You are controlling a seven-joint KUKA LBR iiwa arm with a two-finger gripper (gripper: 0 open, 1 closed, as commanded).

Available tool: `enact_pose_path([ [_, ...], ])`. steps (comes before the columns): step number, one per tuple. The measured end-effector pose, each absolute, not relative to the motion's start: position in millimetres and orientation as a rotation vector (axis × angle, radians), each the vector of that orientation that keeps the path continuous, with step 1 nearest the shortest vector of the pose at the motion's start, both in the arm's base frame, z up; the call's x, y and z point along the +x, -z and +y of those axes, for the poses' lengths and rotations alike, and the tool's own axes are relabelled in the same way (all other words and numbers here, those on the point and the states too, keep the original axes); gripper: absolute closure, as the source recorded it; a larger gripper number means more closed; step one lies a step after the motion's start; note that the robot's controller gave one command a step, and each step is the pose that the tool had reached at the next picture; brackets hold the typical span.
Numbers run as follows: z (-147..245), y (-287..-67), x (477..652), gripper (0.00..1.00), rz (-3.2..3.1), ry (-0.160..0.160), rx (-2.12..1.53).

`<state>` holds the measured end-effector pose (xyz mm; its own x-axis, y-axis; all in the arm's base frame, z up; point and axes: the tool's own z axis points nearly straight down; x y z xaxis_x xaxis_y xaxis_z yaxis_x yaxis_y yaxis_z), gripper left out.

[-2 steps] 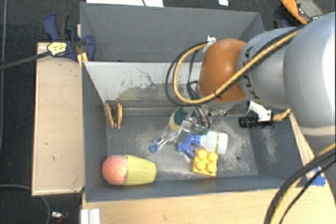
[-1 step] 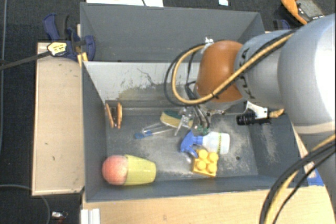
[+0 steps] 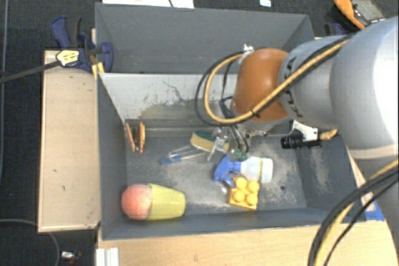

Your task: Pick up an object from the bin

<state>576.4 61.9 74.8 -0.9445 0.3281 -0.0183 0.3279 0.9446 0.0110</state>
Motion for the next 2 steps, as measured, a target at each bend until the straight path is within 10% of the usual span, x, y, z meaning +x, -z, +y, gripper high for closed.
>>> enact_pose_path([
  [2, 61.6, -89.6, 577.5, 1.00, 3.072, -0.014, 0.520],
])
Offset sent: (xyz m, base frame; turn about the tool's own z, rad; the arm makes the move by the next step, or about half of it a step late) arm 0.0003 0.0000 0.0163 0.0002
